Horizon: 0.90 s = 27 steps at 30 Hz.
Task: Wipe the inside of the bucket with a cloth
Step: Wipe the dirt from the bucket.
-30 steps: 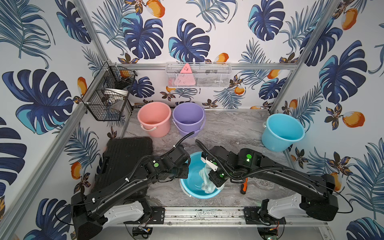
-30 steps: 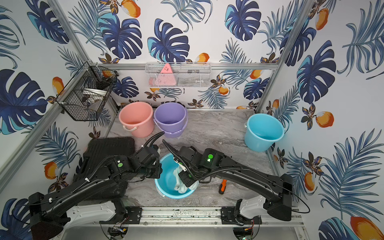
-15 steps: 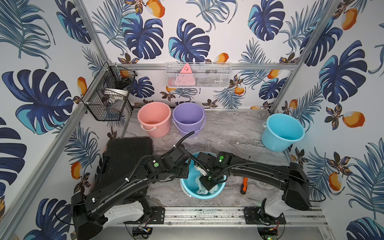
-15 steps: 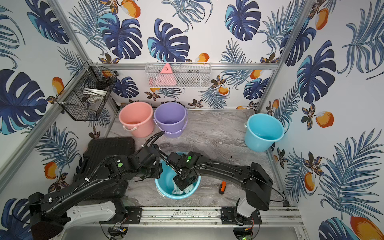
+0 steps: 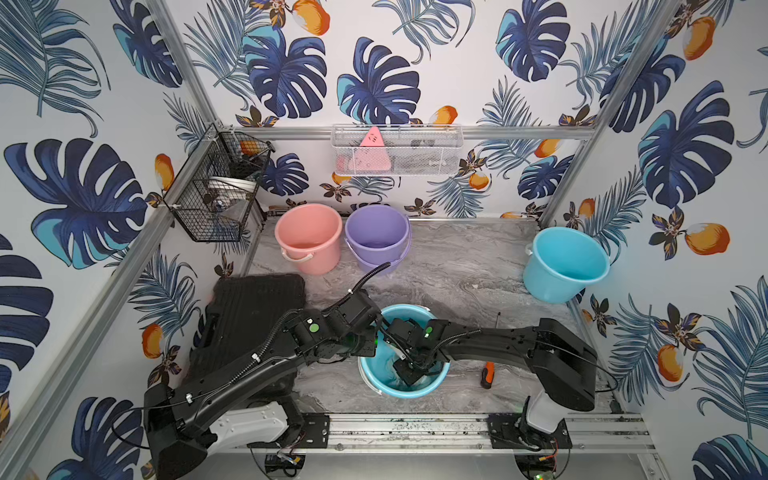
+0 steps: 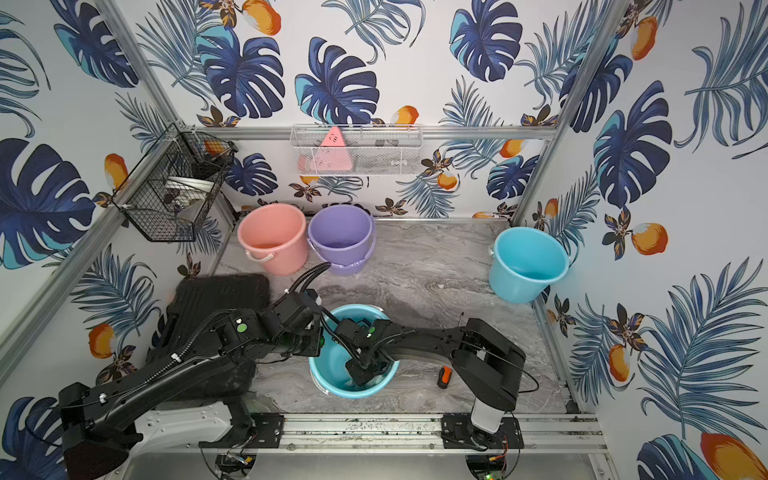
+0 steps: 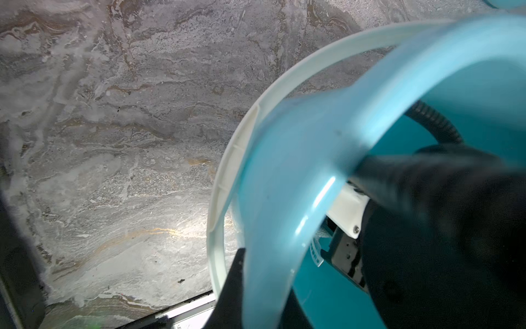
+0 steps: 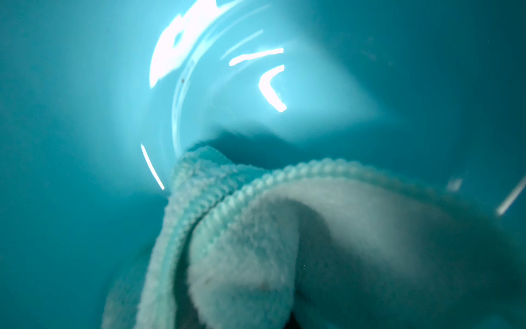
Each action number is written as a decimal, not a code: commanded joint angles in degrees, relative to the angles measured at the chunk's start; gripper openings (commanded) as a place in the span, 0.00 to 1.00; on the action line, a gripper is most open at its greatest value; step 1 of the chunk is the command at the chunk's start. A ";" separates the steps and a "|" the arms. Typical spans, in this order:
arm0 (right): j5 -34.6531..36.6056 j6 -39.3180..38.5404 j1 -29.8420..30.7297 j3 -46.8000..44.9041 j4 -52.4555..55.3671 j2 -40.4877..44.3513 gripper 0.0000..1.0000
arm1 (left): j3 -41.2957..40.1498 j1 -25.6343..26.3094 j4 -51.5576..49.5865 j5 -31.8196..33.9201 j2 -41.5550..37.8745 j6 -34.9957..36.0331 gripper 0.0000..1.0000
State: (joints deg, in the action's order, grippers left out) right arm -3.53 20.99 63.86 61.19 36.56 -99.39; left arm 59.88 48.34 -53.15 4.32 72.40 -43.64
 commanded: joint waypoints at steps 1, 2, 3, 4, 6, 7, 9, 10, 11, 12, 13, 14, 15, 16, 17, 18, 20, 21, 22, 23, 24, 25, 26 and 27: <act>6.79 2.42 -0.10 -2.00 -2.03 -1.67 0.00 | 0.95 0.07 3.70 0.39 -0.20 0.05 0.00; 7.17 2.55 -0.12 -2.25 -2.25 -1.65 0.00 | 1.04 0.02 3.52 0.49 -0.20 0.05 0.00; 7.34 2.60 -0.11 -2.38 -2.15 -1.30 0.00 | 1.03 0.05 3.42 0.59 -0.17 0.09 0.00; 7.42 2.58 -0.09 -2.32 -1.82 -0.71 0.00 | 1.12 0.01 3.22 0.65 -0.29 0.15 0.00; 7.19 2.40 -0.15 -2.09 -0.75 1.20 0.00 | 1.05 0.05 3.05 0.78 -0.41 0.14 0.00; 6.96 2.26 -0.12 -1.91 0.04 2.58 0.00 | 1.02 0.00 2.98 0.91 -0.48 0.07 0.00; 6.12 1.88 -0.13 -1.07 1.95 5.40 0.00 | 0.87 0.01 2.92 1.04 -0.51 0.03 0.00; 5.37 1.71 -0.14 -0.39 3.24 6.93 0.00 | 0.79 0.00 3.00 1.04 -0.51 -0.04 0.00; 4.66 1.55 -0.13 0.30 4.66 8.39 0.00 | 0.84 0.01 2.98 1.11 -0.43 -0.04 0.00; 4.16 1.51 -0.09 0.99 6.10 9.54 0.00 | 0.79 0.00 2.98 1.13 -0.40 -0.04 0.00; 3.61 1.38 -0.07 1.97 7.78 10.88 0.00 | 0.84 0.01 3.03 1.13 -0.40 -0.08 0.00; 2.96 1.57 -0.13 2.86 9.36 12.22 0.00 | 0.75 0.05 3.05 1.13 -0.42 -0.11 0.00; 2.12 1.75 -0.13 3.34 10.47 13.34 0.00 | 0.77 0.00 3.13 1.13 -0.41 -0.07 0.00; 1.09 2.01 -0.13 3.35 11.64 14.75 0.00 | 0.60 0.03 3.18 1.13 -0.42 -0.19 0.00; -0.02 2.33 -0.12 5.43 12.51 16.05 0.00 | 0.58 0.00 3.31 1.13 -0.37 -0.17 0.00; -1.06 2.59 -0.06 5.97 13.18 17.06 0.00 | 0.49 0.00 3.31 1.13 -0.41 -0.24 0.00; -3.33 3.36 -0.05 7.13 14.48 19.14 0.00 | 0.30 0.01 3.46 1.13 -0.49 -0.39 0.00; -4.32 3.76 -0.05 7.56 14.93 19.82 0.00 | 0.25 0.01 3.46 1.13 -0.48 -0.35 0.00; -5.50 4.25 -0.08 8.21 15.54 20.48 0.00 | 0.15 0.05 3.47 1.13 -0.48 -0.38 0.00; -6.83 4.74 0.00 8.84 16.03 20.93 0.00 | 0.06 0.05 3.53 1.13 -0.48 -0.44 0.00; -8.03 5.35 -0.05 9.28 16.39 21.23 0.00 | 0.02 0.02 3.61 1.05 -0.51 -0.44 0.00; -9.17 6.31 -0.08 9.93 16.82 21.43 0.00 | -0.02 0.00 3.66 1.07 -0.53 -0.56 0.00; -10.52 7.16 -0.03 10.43 17.18 21.52 0.00 | -0.02 0.00 3.66 1.04 -0.60 -0.65 0.00; -11.53 7.96 -0.02 10.70 17.23 21.67 0.00 | -0.05 0.00 3.74 1.00 -0.60 -0.66 0.00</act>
State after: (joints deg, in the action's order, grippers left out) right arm -10.00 25.69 63.79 70.85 50.83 -78.22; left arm 59.90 48.36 -51.70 4.73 71.96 -43.62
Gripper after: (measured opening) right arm 0.113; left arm 0.145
